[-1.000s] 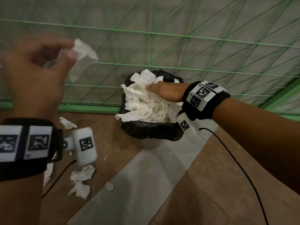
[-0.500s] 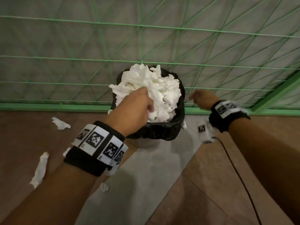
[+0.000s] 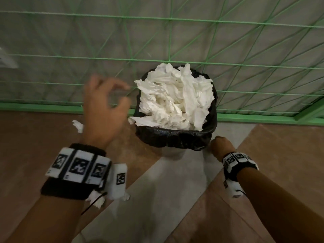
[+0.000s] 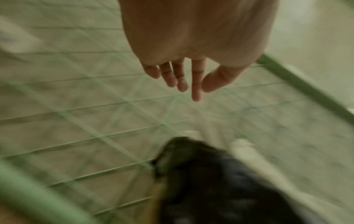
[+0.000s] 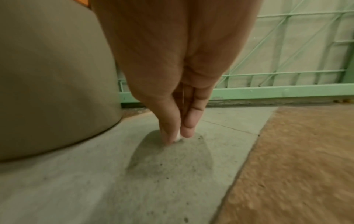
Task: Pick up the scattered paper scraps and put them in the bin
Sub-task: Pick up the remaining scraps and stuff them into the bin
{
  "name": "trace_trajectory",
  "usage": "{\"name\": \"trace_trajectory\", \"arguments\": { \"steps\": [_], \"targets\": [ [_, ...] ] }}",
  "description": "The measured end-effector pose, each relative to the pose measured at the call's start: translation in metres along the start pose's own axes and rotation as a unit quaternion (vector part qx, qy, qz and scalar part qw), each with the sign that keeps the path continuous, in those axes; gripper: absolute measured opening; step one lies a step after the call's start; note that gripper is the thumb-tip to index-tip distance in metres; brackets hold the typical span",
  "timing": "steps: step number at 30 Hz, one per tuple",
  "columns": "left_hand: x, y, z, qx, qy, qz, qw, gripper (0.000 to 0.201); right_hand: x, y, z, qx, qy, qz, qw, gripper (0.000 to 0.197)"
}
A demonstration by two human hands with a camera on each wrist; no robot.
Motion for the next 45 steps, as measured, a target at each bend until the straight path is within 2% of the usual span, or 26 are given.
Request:
{"name": "trace_trajectory", "arguments": {
  "steps": [2, 3, 4, 5, 7, 8, 9, 10, 12, 15, 18, 19, 22, 24, 26, 28, 30, 31, 32, 34, 36, 38, 40, 42, 43, 45],
  "targets": [
    [0.007, 0.09, 0.018, 0.106, -0.02, 0.158, 0.981, 0.033, -0.016, -0.011, 0.012, 0.073, -0.012, -0.048, 0.996, 0.014],
    [0.002, 0.136, 0.023, 0.168, -0.002, 0.234, 0.958, 0.04, -0.025, -0.019, 0.028, 0.118, -0.06, -0.072, 0.989, 0.006],
    [-0.009, 0.176, 0.024, 0.208, 0.029, 0.284, 0.936, 0.048, -0.035, -0.03, 0.049, 0.159, -0.125, -0.092, 0.975, 0.006],
    [-0.024, 0.207, 0.022, 0.249, 0.067, 0.308, 0.916, 0.057, -0.047, -0.042, 0.072, 0.196, -0.197, -0.114, 0.954, 0.015],
    [-0.06, 0.272, 0.006, 0.372, 0.171, 0.28, 0.868, 0.073, -0.073, -0.051, 0.128, 0.241, -0.329, -0.127, 0.904, 0.022],
    [-0.078, 0.298, -0.005, 0.437, 0.224, 0.246, 0.836, 0.078, -0.083, -0.045, 0.16, 0.261, -0.382, -0.104, 0.88, 0.023],
    [-0.084, 0.315, -0.009, 0.458, 0.233, 0.235, 0.825, 0.079, -0.09, -0.035, 0.191, 0.279, -0.417, -0.071, 0.862, 0.023],
    [-0.09, 0.325, -0.01, 0.461, 0.229, 0.243, 0.822, 0.077, -0.095, -0.019, 0.221, 0.297, -0.436, -0.028, 0.849, 0.025],
    [-0.093, 0.33, -0.016, 0.408, 0.206, 0.25, 0.854, 0.067, -0.105, 0.02, 0.277, 0.297, -0.456, 0.052, 0.837, 0.031],
    [-0.09, 0.315, -0.034, 0.38, 0.19, 0.2, 0.883, 0.056, -0.108, 0.082, 0.327, 0.21, -0.437, 0.133, 0.864, 0.023],
    [-0.084, 0.321, -0.038, 0.43, 0.183, 0.198, 0.862, 0.053, -0.091, 0.133, 0.325, 0.114, -0.347, 0.172, 0.915, 0.022],
    [-0.083, 0.325, -0.042, 0.424, 0.187, 0.199, 0.863, 0.054, -0.085, 0.14, 0.318, 0.099, -0.316, 0.174, 0.927, 0.023],
    [-0.073, 0.336, -0.055, 0.415, 0.164, 0.158, 0.881, 0.027, -0.079, 0.14, 0.303, 0.122, -0.283, 0.166, 0.937, 0.019],
    [-0.064, 0.31, -0.048, 0.374, 0.141, 0.136, 0.907, 0.017, -0.085, 0.133, 0.303, 0.15, -0.305, 0.16, 0.927, 0.014],
    [-0.053, 0.289, -0.027, 0.322, 0.113, 0.208, 0.917, 0.019, -0.092, 0.124, 0.298, 0.164, -0.307, 0.146, 0.926, 0.014],
    [-0.034, 0.257, 0.0, 0.239, 0.047, 0.244, 0.939, 0.014, -0.095, 0.123, 0.285, 0.154, -0.265, 0.143, 0.941, 0.015],
    [-0.004, 0.198, 0.029, 0.108, -0.03, 0.213, 0.971, 0.004, -0.097, 0.128, 0.268, 0.128, -0.212, 0.151, 0.957, 0.016],
    [0.012, 0.164, 0.039, 0.036, -0.038, 0.189, 0.981, 0.007, -0.099, 0.13, 0.262, 0.116, -0.201, 0.152, 0.961, 0.017],
    [0.027, 0.125, 0.048, -0.024, -0.031, 0.154, 0.987, 0.015, -0.101, 0.13, 0.261, 0.108, -0.207, 0.151, 0.961, 0.019],
    [0.043, 0.033, 0.062, -0.107, 0.004, 0.05, 0.993, 0.019, -0.109, 0.122, 0.268, 0.123, -0.266, 0.135, 0.947, 0.024],
    [0.042, -0.047, 0.064, -0.154, 0.061, -0.045, 0.985, 0.017, -0.12, 0.105, 0.279, 0.169, -0.36, 0.097, 0.912, 0.026],
    [0.034, -0.101, 0.049, -0.185, 0.122, -0.099, 0.97, 0.022, -0.136, 0.081, 0.278, 0.232, -0.45, 0.038, 0.862, 0.026],
    [0.025, -0.134, 0.016, -0.15, 0.188, -0.134, 0.961, 0.024, -0.153, 0.055, 0.257, 0.307, -0.526, -0.031, 0.793, 0.026],
    [0.014, -0.143, -0.024, -0.087, 0.245, -0.141, 0.955, 0.022, -0.164, 0.033, 0.212, 0.37, -0.552, -0.115, 0.738, 0.028],
    [0.008, -0.14, -0.044, -0.057, 0.266, -0.137, 0.953, 0.02, -0.165, 0.028, 0.181, 0.389, -0.537, -0.158, 0.732, 0.028],
    [-0.007, -0.128, -0.079, 0.005, 0.3, -0.144, 0.943, 0.019, -0.159, 0.032, 0.113, 0.394, -0.468, -0.216, 0.761, 0.027]
  ]
}}
Point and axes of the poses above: each hand's wrist, its own x-axis towards the middle knuckle, its own z-axis out of the back of the hand, y = z × x, the point moved 10 cm from there along x, towards the middle knuckle, and after that the axes turned 14 degrees about z, right-handed, at the moved point
